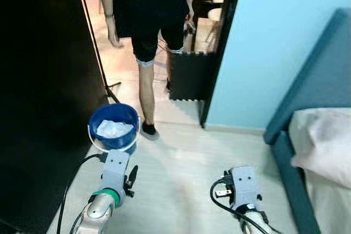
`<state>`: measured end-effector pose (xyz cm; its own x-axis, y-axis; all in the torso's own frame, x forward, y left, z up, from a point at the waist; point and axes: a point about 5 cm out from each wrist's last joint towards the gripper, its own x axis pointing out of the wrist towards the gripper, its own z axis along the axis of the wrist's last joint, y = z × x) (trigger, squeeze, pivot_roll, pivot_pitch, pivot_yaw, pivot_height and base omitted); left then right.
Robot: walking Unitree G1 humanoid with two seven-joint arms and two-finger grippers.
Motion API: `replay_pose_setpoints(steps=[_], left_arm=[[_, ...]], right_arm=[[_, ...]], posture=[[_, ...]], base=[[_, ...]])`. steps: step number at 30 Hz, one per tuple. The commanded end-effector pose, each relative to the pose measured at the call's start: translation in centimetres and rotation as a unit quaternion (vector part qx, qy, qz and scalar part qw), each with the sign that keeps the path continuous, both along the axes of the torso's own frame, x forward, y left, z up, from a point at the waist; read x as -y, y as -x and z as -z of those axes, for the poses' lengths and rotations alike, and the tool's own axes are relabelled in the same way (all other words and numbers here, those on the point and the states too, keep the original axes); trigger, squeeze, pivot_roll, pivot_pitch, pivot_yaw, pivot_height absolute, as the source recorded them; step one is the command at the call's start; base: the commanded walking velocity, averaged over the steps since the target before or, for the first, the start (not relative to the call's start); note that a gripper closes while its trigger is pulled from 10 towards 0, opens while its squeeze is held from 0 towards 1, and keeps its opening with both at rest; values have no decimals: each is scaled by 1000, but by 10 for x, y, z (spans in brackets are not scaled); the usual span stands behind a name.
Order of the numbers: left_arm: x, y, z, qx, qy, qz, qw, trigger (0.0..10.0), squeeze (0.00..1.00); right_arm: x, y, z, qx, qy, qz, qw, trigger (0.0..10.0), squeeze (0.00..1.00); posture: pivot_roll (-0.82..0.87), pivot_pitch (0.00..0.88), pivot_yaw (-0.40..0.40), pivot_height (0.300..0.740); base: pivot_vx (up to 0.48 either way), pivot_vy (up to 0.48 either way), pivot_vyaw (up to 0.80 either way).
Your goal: Clean up the room
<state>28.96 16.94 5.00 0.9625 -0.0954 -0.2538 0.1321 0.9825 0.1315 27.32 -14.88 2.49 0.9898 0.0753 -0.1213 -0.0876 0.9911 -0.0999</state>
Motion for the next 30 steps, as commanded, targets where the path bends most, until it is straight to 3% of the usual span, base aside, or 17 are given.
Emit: replay_pose_setpoints(steps=[1,16,21,30], left_arm=[[-1,4,6,-13,-1,-3,1000,10000,0],[-1,4,6,-13,-2,-1,1000,10000,0],[0,4,7,-17,-4,2,1000,10000,0],[2,1,7,-24,-2,-1,1000,10000,0]], right_arm=[[-3,4,5,-11,-2,-2,1000,10000,0],[-3,4,6,-14,-1,-1,1000,10000,0],[-2,2,6,-16,-2,0,1000,10000,0],[-1,1,7,-22,-13,6,1000,10000,0]], posture=[[-126,61,51,739],[-125,56,52,739],[-127,51,50,739],[-132,44,48,739]], base=[[-382,0,0],[-376,0,0],[-48,0,0],[0,0,-742]])
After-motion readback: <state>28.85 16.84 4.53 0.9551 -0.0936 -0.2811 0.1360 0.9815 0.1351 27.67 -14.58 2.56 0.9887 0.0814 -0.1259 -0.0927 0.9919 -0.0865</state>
